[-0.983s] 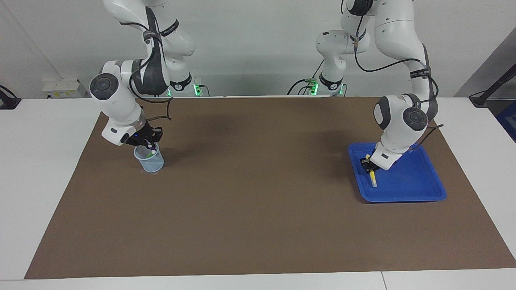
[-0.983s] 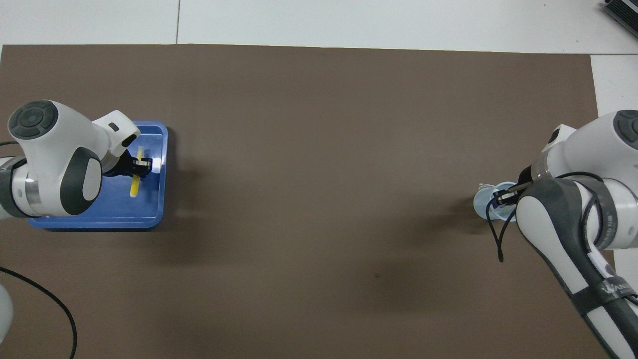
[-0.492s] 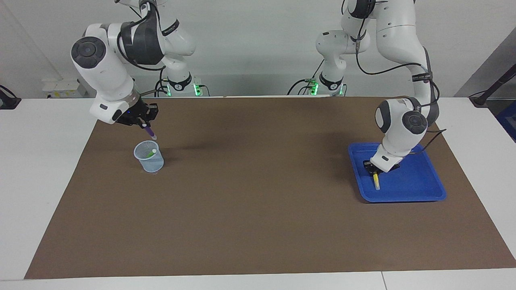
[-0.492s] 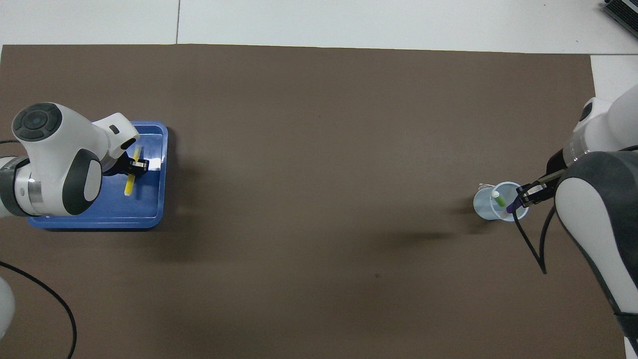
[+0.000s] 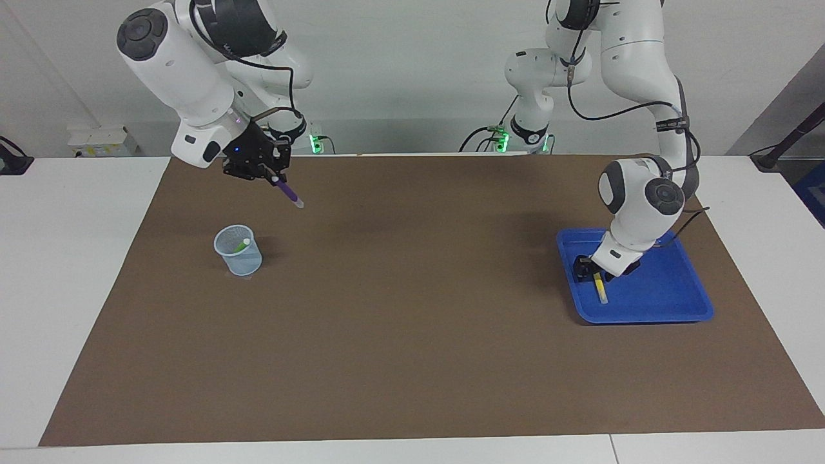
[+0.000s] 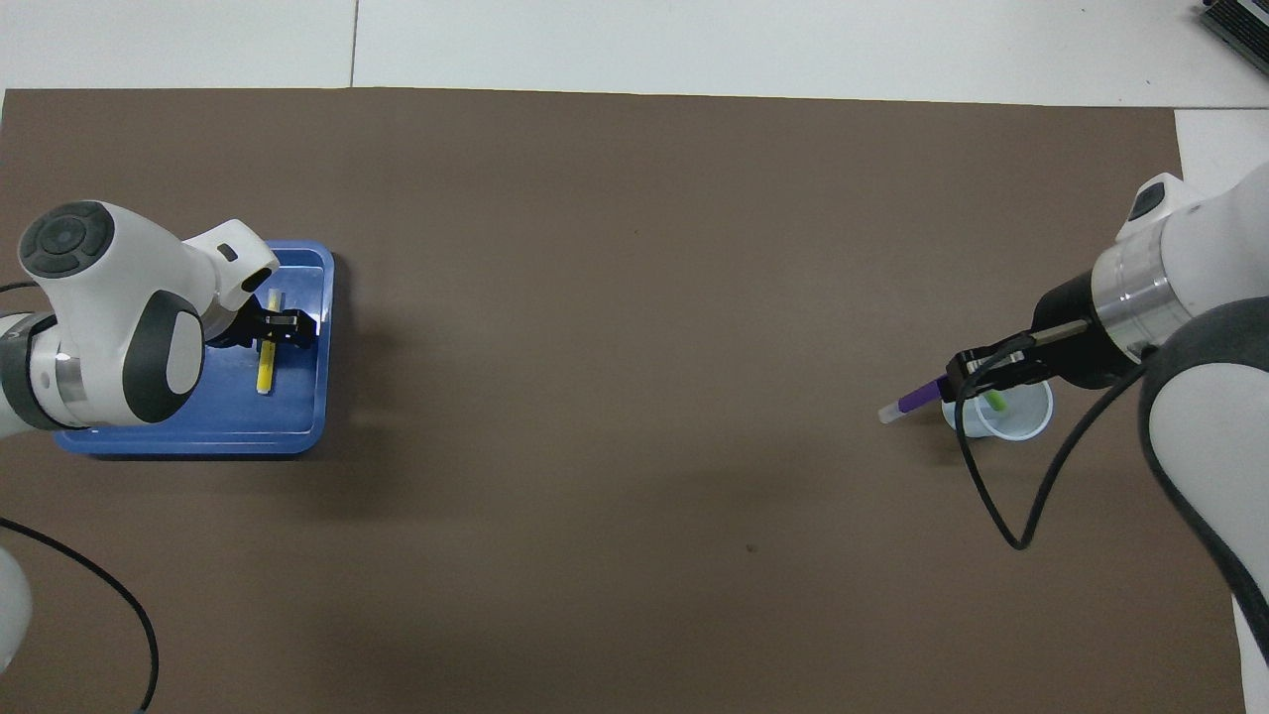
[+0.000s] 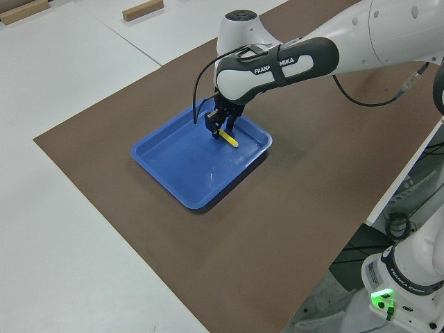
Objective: Right arm passes pens to left for tray arrangement
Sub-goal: 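Grasp the purple pen in the cup with the right gripper and lift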
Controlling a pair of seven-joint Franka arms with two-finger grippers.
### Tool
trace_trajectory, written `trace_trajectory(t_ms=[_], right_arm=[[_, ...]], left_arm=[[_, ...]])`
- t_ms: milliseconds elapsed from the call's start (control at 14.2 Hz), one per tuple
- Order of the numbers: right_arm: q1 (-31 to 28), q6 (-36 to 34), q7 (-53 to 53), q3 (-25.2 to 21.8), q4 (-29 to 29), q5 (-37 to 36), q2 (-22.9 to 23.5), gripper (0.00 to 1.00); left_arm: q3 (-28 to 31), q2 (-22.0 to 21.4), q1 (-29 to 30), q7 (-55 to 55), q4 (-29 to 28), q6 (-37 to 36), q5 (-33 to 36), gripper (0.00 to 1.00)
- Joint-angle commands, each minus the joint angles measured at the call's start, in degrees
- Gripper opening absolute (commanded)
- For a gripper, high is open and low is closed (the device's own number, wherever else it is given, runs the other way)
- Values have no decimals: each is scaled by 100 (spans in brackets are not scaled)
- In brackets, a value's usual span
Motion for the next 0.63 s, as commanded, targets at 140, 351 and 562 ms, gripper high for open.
trace_trajectory(t_ms=[140, 351, 562], right_arm=[[386, 969, 1530, 37, -341, 963, -67, 0], [816, 1838, 2479, 37, -779, 1332, -234, 0], [1265, 2761, 3412, 37, -1158, 1579, -358, 0]], left_arm=[[-32, 321, 95, -556, 1468, -1667, -830, 100], [-23, 172, 86, -1442, 1523, -1810, -1489, 100], [-58, -179, -1, -2883, 1505, -1889, -2165, 100]])
